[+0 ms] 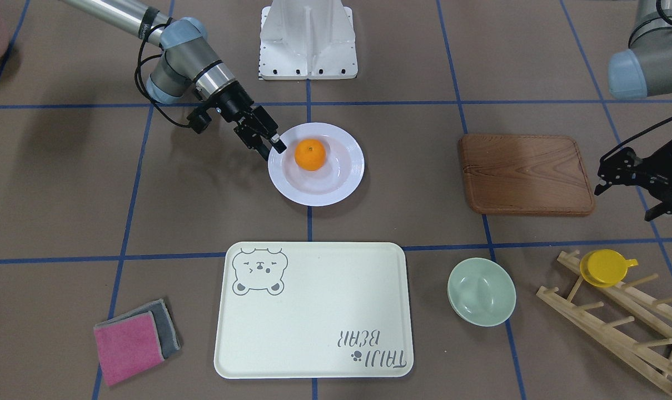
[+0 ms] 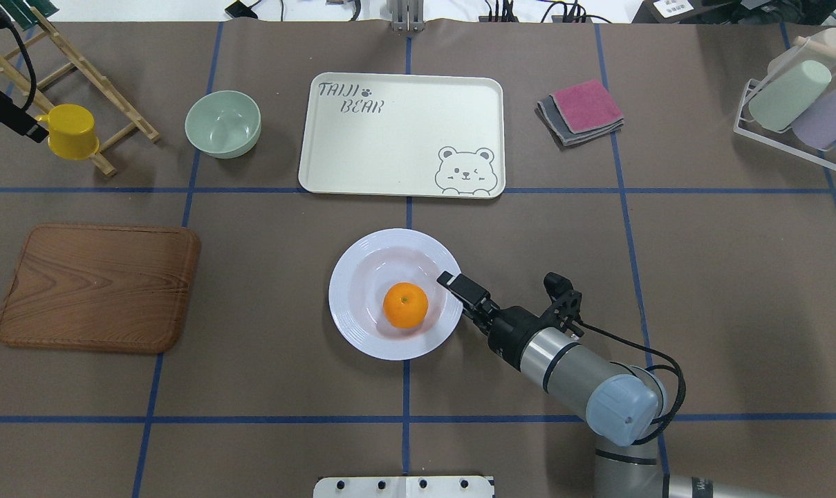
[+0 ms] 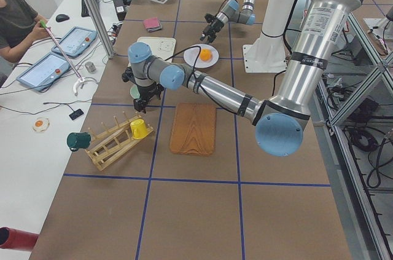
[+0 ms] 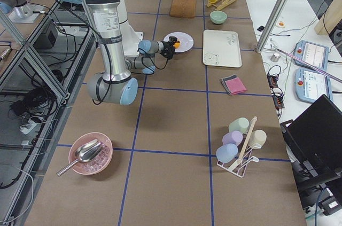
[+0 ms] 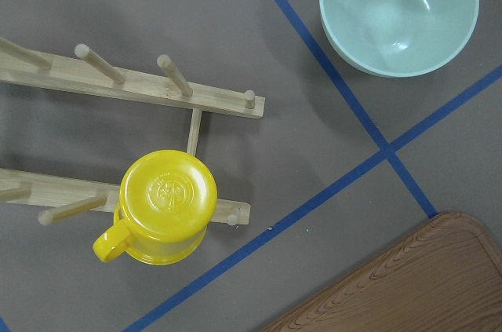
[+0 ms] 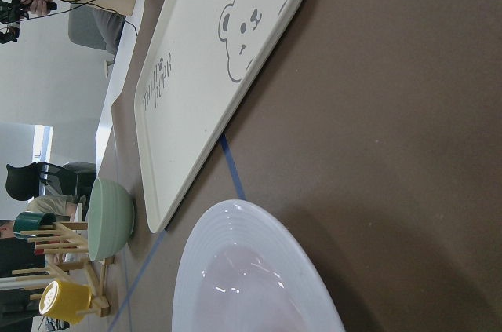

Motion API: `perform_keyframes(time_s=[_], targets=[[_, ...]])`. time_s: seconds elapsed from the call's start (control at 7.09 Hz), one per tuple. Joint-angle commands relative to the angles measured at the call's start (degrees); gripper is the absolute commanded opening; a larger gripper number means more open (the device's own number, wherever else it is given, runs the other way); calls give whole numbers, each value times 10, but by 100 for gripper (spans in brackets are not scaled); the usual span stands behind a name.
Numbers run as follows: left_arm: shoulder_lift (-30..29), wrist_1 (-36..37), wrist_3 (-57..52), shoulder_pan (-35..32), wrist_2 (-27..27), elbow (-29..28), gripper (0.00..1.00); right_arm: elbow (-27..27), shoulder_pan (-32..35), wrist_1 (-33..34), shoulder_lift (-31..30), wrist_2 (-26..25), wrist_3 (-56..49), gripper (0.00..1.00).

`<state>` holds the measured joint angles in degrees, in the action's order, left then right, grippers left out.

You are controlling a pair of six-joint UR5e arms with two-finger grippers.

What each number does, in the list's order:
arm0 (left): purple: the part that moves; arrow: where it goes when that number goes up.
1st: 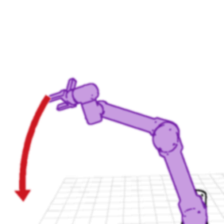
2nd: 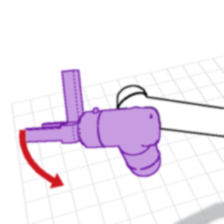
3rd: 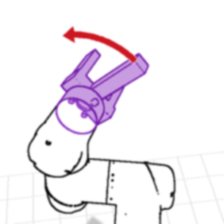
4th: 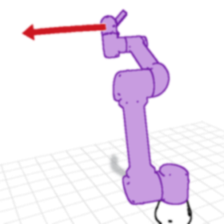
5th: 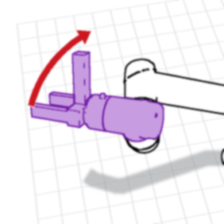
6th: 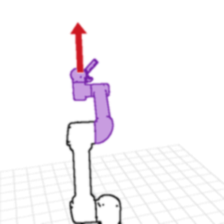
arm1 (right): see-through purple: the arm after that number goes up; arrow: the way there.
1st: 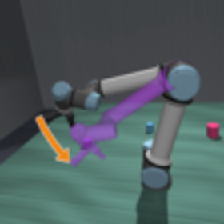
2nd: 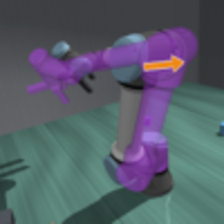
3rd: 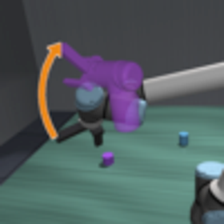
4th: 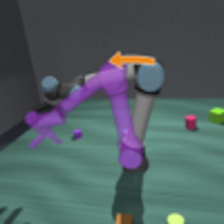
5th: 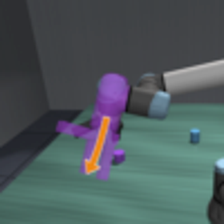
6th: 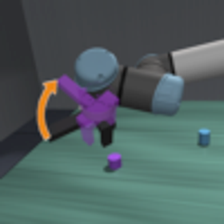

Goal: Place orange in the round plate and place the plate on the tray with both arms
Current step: 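Move the right gripper to the plate rim nearest the robot and grip it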

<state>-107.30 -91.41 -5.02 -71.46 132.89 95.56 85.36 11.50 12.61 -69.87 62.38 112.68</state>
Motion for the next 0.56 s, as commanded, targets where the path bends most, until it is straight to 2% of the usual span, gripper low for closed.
perform_keyframes(time_s=[0.0, 0.14, 0.28, 0.42], targets=[[1, 0, 0, 0, 0, 1, 100, -9, 1, 0, 7, -2, 1, 76], [1, 0, 0, 0, 0, 1, 100, -9, 2, 0, 7, -2, 1, 56], [1, 0, 0, 0, 0, 1, 100, -8, 2, 0, 7, -2, 1, 27], [1, 0, 0, 0, 0, 1, 100, -7, 2, -2, 7, -2, 1, 9]])
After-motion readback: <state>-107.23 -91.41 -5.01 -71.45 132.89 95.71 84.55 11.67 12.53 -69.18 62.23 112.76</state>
